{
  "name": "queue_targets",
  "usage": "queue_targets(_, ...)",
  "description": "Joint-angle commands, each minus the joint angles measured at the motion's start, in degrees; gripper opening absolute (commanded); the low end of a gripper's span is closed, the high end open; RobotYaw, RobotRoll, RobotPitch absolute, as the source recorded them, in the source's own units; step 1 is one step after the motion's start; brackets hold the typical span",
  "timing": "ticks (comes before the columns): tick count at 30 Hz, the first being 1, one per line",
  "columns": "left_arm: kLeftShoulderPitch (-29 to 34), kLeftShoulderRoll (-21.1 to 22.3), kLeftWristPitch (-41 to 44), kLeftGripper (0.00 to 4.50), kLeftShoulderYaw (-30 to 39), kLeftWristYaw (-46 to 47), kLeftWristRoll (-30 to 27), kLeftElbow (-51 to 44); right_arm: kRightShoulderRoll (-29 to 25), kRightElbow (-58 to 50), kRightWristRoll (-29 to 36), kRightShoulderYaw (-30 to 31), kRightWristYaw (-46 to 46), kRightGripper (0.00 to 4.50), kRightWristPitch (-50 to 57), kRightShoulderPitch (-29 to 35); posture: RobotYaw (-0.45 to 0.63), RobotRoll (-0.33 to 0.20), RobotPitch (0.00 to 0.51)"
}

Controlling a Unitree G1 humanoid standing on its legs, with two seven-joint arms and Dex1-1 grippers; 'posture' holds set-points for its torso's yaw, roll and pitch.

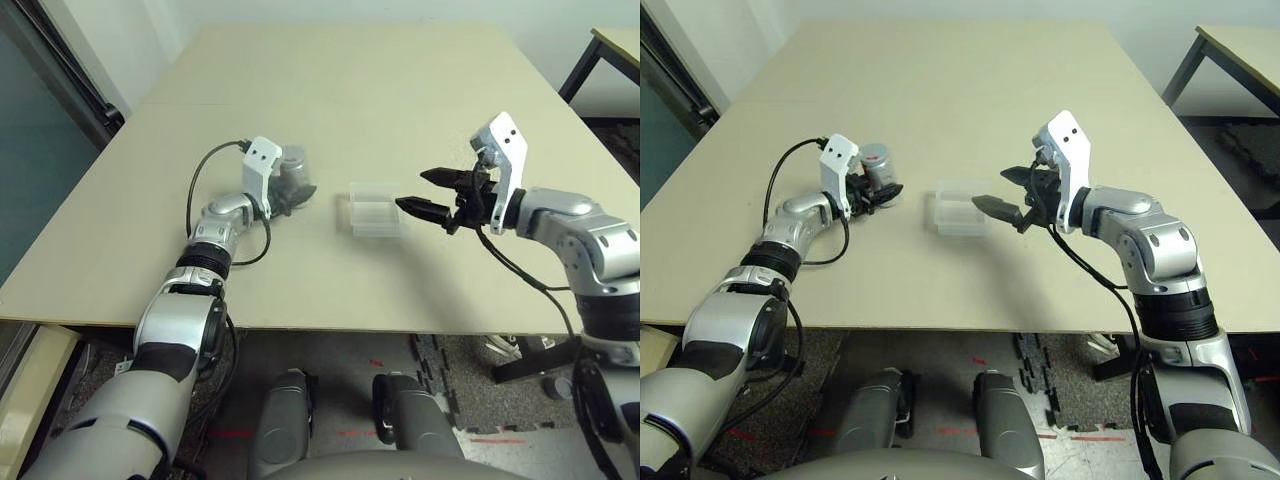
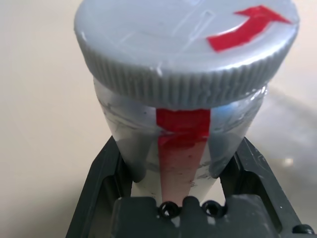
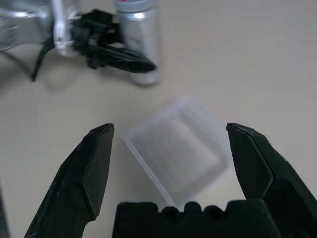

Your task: Pour the medicine from the bottle into the box.

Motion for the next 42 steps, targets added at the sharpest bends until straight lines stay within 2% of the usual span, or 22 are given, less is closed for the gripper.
queue_targets(1,-0.1,1.4,7.2,2.55,-1.7,-5.0,-1.7,-7.3,0.2,-0.2,0.8,1.7,0.9,4.5,1.9,-3.9,0.04,0.0,0.087)
queue_targets(7,2.6,2.3,16.3,2.55,-5.2,-11.0,-3.9,-20.0,4.2,2.7,-0.6,4.3,0.2,4.5,0.8,-10.2,0.06,0.0,0.083)
queue_targets(13,4.8,4.7,20.8,2.55,-9.0,-16.5,-4.9,-28.1,5.7,3.6,-0.6,6.1,2.4,4.5,-0.8,-12.1,0.07,0.0,0.075)
queue_targets(23,3.3,6.1,19.9,2.55,-10.9,-19.0,-4.7,-30.0,7.0,4.5,-0.5,7.7,5.4,4.5,-1.9,-13.0,0.07,0.0,0.069)
queue_targets(34,3.1,6.2,19.2,2.55,-12.1,-20.4,-4.9,-31.8,10.0,5.8,1.0,6.6,5.4,4.5,-0.4,-14.6,0.08,0.0,0.068)
queue_targets(37,2.9,6.1,19.0,2.55,-12.0,-20.4,-4.9,-31.8,10.5,5.8,1.6,6.3,5.3,3.88,0.2,-14.8,0.08,0.0,0.071)
queue_targets(41,2.9,6.1,19.3,2.55,-11.9,-20.4,-4.9,-32.1,10.8,5.9,2.0,6.2,5.4,2.58,0.3,-14.6,0.09,0.0,0.074)
queue_targets(42,3.0,6.2,19.3,2.55,-11.9,-20.5,-4.9,-32.4,11.1,6.0,2.4,5.9,5.3,2.58,0.5,-14.6,0.09,0.0,0.074)
